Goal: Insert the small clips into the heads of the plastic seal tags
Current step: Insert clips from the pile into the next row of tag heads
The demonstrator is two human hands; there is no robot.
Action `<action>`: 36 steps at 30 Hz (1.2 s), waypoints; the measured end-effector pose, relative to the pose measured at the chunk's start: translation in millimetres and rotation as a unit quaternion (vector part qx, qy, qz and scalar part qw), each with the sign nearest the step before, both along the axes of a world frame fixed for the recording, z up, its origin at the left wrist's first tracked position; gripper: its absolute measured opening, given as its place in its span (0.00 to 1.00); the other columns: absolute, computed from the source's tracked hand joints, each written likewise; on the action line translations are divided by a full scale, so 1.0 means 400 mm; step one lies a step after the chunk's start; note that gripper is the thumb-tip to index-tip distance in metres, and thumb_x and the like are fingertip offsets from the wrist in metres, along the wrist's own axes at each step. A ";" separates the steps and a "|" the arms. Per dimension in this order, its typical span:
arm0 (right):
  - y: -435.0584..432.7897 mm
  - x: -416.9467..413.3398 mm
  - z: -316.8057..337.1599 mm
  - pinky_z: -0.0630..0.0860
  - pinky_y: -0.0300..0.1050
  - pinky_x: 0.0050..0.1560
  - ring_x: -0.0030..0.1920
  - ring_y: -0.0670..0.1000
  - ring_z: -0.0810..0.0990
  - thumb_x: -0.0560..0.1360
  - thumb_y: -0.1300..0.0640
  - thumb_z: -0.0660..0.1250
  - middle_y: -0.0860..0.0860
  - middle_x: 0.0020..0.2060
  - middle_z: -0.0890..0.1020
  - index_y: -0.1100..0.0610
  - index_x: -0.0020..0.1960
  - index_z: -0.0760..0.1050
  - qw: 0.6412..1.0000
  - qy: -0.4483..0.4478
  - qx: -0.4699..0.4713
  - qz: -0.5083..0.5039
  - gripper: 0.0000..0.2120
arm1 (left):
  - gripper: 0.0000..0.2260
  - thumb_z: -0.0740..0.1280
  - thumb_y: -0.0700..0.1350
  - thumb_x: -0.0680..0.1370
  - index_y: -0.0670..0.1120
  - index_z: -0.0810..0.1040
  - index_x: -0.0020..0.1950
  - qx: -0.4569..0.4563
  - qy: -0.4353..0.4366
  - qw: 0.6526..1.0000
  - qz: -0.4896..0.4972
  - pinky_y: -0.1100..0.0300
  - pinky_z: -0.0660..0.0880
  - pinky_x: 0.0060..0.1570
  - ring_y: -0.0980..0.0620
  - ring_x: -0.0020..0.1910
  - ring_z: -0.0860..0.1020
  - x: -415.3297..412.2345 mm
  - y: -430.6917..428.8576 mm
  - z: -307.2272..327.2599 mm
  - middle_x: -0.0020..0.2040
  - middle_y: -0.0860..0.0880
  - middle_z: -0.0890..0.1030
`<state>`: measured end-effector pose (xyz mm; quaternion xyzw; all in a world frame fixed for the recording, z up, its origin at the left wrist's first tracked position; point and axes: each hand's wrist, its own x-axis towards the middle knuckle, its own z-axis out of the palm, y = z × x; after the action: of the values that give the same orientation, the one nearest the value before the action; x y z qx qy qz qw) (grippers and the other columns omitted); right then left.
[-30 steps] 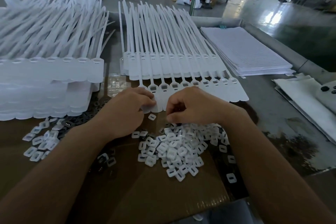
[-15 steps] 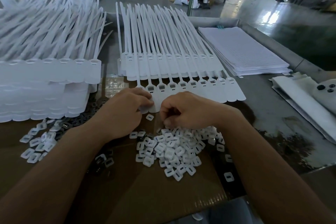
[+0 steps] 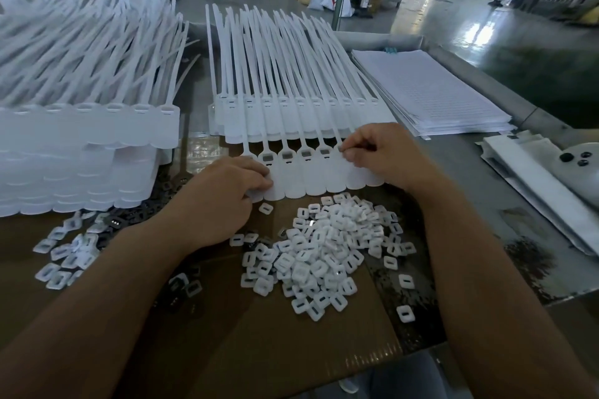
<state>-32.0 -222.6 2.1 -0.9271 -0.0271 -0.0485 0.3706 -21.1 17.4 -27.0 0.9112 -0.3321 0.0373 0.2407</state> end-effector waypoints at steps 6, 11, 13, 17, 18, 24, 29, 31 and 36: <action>-0.107 0.021 -0.011 0.67 0.32 0.39 0.36 0.38 0.73 0.75 0.62 0.65 0.41 0.35 0.77 0.50 0.42 0.76 0.983 -0.047 0.002 -0.178 0.08 | 0.19 0.59 0.32 0.74 0.45 0.76 0.62 -0.001 -0.006 1.000 -0.008 0.71 0.54 0.61 0.57 0.65 0.66 0.002 0.000 -0.003 0.65 0.53 0.73; -0.130 0.030 -0.032 0.65 0.32 0.37 0.35 0.39 0.71 0.76 0.64 0.63 0.42 0.35 0.76 0.52 0.43 0.77 0.979 -0.013 0.025 -0.201 0.09 | 0.19 0.59 0.32 0.74 0.45 0.76 0.62 -0.005 -0.007 1.000 -0.007 0.72 0.53 0.61 0.57 0.66 0.65 0.001 0.005 -0.005 0.65 0.53 0.73; -0.127 0.034 -0.036 0.65 0.30 0.36 0.36 0.39 0.71 0.75 0.66 0.64 0.45 0.36 0.77 0.54 0.42 0.77 0.981 -0.006 0.035 -0.190 0.09 | 0.19 0.59 0.32 0.74 0.45 0.76 0.62 -0.008 -0.007 1.000 -0.007 0.72 0.53 0.61 0.57 0.66 0.65 0.001 0.005 -0.004 0.65 0.53 0.72; -0.127 0.039 -0.040 0.66 0.30 0.38 0.38 0.41 0.73 0.75 0.68 0.63 0.49 0.39 0.78 0.55 0.41 0.76 0.982 -0.003 0.046 -0.183 0.10 | 0.19 0.59 0.32 0.74 0.44 0.76 0.62 -0.009 -0.009 1.000 -0.010 0.72 0.53 0.61 0.57 0.66 0.66 0.003 0.006 -0.001 0.65 0.52 0.73; -0.127 0.041 -0.041 0.67 0.29 0.38 0.38 0.41 0.73 0.75 0.68 0.62 0.49 0.39 0.78 0.55 0.41 0.76 0.982 -0.003 0.048 -0.183 0.11 | 0.19 0.59 0.32 0.74 0.44 0.76 0.62 -0.009 -0.009 1.000 -0.009 0.72 0.53 0.61 0.57 0.66 0.65 0.004 0.006 -0.001 0.65 0.52 0.73; -0.139 0.048 -0.050 0.65 0.31 0.37 0.37 0.39 0.71 0.75 0.69 0.62 0.43 0.36 0.76 0.53 0.38 0.77 0.981 0.002 0.051 -0.187 0.14 | 0.18 0.59 0.32 0.75 0.44 0.76 0.62 -0.010 -0.016 1.000 -0.010 0.77 0.51 0.58 0.59 0.65 0.65 0.006 0.003 0.001 0.65 0.53 0.73; -0.144 0.058 -0.054 0.69 0.33 0.38 0.36 0.42 0.75 0.72 0.67 0.67 0.46 0.35 0.77 0.57 0.45 0.76 0.975 -0.008 0.066 -0.212 0.06 | 0.18 0.60 0.32 0.74 0.44 0.76 0.61 -0.015 -0.022 1.000 -0.016 0.85 0.53 0.49 0.59 0.63 0.66 0.010 0.002 0.002 0.64 0.52 0.74; -0.145 0.061 -0.054 0.68 0.35 0.38 0.37 0.44 0.75 0.72 0.65 0.68 0.47 0.35 0.77 0.56 0.43 0.75 0.974 -0.007 0.063 -0.218 0.05 | 0.17 0.60 0.32 0.75 0.43 0.76 0.61 -0.014 -0.022 1.000 -0.016 0.85 0.52 0.48 0.60 0.63 0.66 0.011 0.001 0.003 0.64 0.52 0.74; -0.143 0.062 -0.054 0.68 0.34 0.36 0.35 0.43 0.74 0.72 0.65 0.68 0.47 0.34 0.76 0.57 0.43 0.76 0.973 -0.007 0.052 -0.227 0.05 | 0.18 0.59 0.32 0.75 0.44 0.76 0.62 -0.012 -0.018 1.000 -0.018 0.86 0.52 0.48 0.62 0.62 0.65 0.011 -0.001 0.004 0.64 0.52 0.73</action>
<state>-7.1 -279.9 -19.6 -0.8881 0.1836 -0.1391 0.3978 -16.6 17.1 -25.4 0.9012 -0.3525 0.0535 0.2463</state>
